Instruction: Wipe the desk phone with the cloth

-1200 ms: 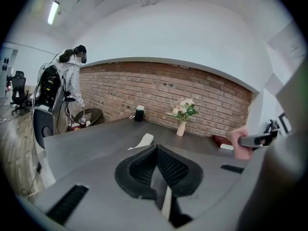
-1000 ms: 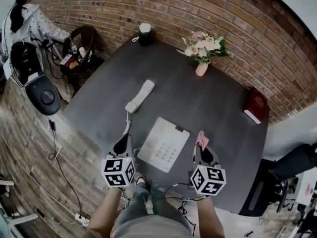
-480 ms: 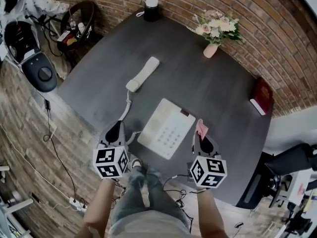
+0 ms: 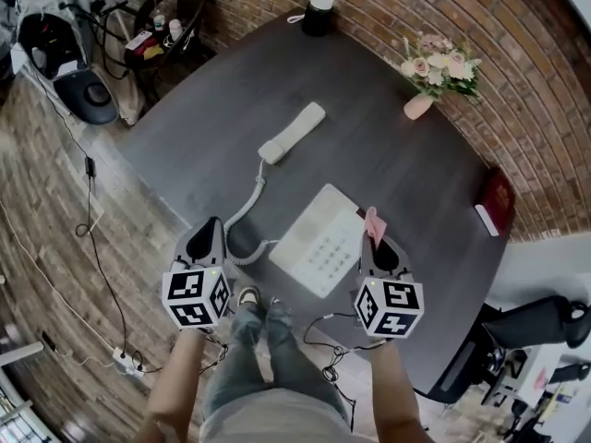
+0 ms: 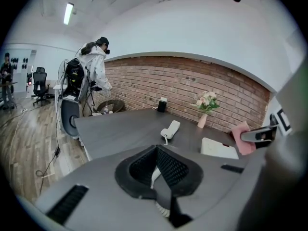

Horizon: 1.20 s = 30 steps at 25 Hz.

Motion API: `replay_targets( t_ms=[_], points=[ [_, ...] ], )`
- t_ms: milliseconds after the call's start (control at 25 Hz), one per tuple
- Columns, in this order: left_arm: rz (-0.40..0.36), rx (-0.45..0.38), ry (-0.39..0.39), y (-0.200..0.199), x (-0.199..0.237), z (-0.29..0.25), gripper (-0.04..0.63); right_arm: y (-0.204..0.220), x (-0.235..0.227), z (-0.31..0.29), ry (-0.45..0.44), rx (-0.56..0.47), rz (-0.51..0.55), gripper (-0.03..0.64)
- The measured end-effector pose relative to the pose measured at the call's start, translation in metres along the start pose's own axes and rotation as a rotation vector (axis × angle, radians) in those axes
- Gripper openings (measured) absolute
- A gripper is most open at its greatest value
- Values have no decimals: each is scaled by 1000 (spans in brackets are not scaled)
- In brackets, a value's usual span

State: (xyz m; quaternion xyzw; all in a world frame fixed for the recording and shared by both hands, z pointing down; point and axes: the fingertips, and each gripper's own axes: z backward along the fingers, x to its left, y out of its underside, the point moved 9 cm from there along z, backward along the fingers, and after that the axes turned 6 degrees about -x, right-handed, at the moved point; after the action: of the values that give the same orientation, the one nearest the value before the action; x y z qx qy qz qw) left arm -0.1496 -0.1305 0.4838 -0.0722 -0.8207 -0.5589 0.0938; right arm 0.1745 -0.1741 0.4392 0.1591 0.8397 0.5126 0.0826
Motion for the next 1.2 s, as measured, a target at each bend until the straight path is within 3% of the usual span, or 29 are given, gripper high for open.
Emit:
replay_targets(
  t_ms=[400, 800, 1000, 1200],
  points=[
    [40, -21, -98, 2, 42, 16, 4, -22, 27, -47, -80, 55, 194, 20],
    [93, -32, -167, 20, 62, 30, 3, -25, 47, -76, -143, 190, 482, 20],
    [108, -36, -189, 25, 66, 34, 3, -19, 54, -90, -167, 319, 664, 20],
    [114, -33, -211, 31, 67, 38, 3, -12, 56, -100, -189, 364, 694, 20]
  ],
)
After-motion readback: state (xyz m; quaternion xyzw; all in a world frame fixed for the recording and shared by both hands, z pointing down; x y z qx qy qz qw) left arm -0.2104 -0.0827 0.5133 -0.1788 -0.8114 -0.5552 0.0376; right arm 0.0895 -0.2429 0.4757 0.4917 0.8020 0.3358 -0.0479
